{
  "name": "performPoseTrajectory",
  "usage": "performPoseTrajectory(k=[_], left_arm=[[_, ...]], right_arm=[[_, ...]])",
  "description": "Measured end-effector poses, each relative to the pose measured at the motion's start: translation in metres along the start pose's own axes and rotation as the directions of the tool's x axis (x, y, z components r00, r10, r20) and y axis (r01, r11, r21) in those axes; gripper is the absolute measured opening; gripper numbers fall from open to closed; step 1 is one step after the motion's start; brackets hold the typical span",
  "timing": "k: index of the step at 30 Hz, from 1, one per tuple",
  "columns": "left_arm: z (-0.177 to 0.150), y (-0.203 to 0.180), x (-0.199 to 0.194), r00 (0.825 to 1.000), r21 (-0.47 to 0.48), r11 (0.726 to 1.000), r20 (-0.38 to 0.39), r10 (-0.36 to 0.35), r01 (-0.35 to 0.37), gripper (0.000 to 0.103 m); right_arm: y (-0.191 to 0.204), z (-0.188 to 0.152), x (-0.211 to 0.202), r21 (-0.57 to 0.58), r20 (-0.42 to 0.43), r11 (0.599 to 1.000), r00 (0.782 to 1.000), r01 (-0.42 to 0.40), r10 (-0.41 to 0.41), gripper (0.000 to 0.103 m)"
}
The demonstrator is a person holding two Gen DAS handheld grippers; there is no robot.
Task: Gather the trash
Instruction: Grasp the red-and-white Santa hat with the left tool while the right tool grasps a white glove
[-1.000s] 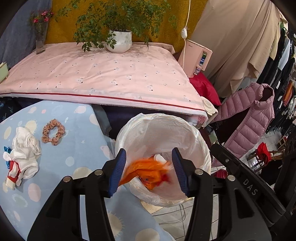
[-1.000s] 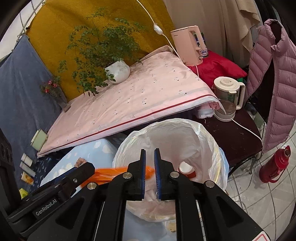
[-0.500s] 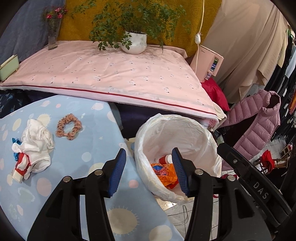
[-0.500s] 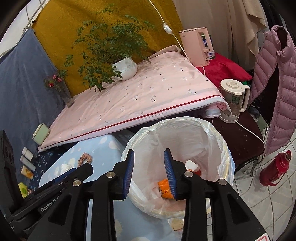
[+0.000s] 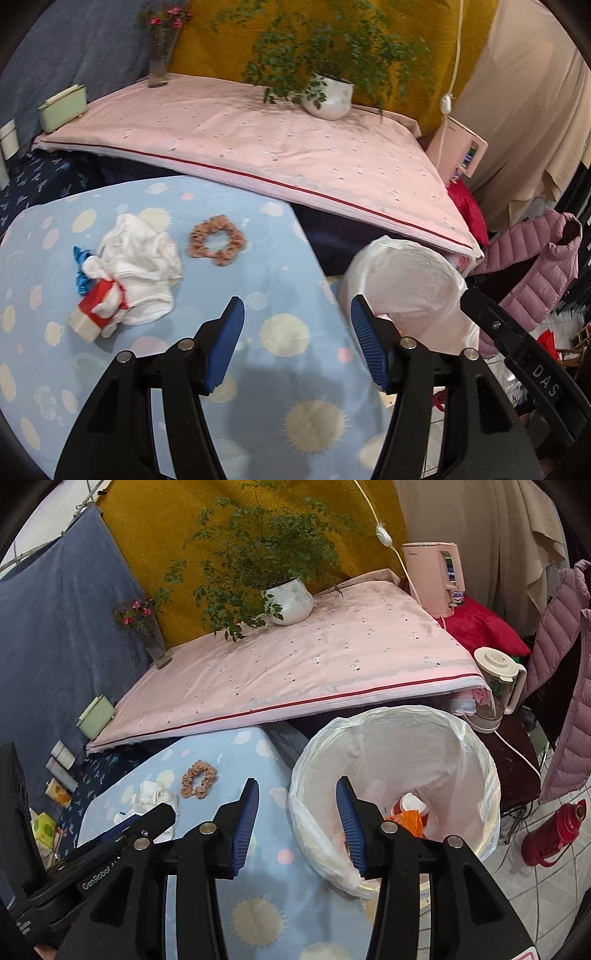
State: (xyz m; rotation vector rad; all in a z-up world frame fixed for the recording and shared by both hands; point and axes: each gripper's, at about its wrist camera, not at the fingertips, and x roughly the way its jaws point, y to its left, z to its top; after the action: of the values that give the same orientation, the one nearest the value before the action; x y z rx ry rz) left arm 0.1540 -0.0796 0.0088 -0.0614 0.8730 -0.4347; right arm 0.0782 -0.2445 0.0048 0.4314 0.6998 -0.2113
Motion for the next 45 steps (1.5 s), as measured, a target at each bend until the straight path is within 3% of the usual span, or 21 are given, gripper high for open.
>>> performPoseTrajectory(k=[4,16,22,28,32,35,37,39,45], left_arm=[[-0.003,0.029,-0.007,0.999,-0.044,0.998,0.015,0.043,-0.042,0.064],[-0.018,0.114,-0.017,0.987,-0.151,0.976,-0.002,0.161,-0.159,0.065],[-0.034,0.151,-0.012,0.981,-0.211,0.958,-0.047,0.187,-0.192,0.065],[-0.044,0.177,-0.003,0.983,-0.272,0.945,-0.085,0.165,-0.183,0.064],[-0.042,0.186,0.003,0.988,-0.297,0.943,-0.095,0.123,-0.146,0.055],[-0.04,0.19,0.008,0.991,-0.315,0.943,-0.101,0.082,-0.11,0.042],[-0.04,0.191,0.012,0.992,-0.314,0.945,-0.108,0.059,-0.091,0.022],[-0.04,0.191,0.015,0.992,-0.31,0.948,-0.118,0.044,-0.079,0.014],[-0.038,0.189,0.009,0.994,-0.291,0.955,-0.1,0.032,-0.06,0.007]], right_arm=[[0.023,-0.006,0.005,-0.035,-0.018,0.999,1.0,-0.025,0.024,0.046],[0.092,-0.026,0.029,-0.127,-0.091,0.987,0.992,-0.095,0.084,0.046],[0.116,-0.036,0.045,-0.148,-0.134,0.981,0.985,-0.126,0.106,0.046],[0.139,-0.046,0.063,-0.164,-0.175,0.976,0.978,-0.145,0.116,0.046],[0.151,-0.05,0.076,-0.166,-0.2,0.973,0.972,-0.161,0.126,0.046],[0.159,-0.051,0.085,-0.167,-0.214,0.971,0.968,-0.171,0.133,0.046],[0.165,-0.052,0.091,-0.17,-0.224,0.969,0.964,-0.181,0.141,0.046],[0.171,-0.052,0.097,-0.173,-0.234,0.966,0.961,-0.192,0.149,0.046],[0.189,-0.052,0.121,-0.174,-0.266,0.96,0.949,-0.218,0.167,0.044]])
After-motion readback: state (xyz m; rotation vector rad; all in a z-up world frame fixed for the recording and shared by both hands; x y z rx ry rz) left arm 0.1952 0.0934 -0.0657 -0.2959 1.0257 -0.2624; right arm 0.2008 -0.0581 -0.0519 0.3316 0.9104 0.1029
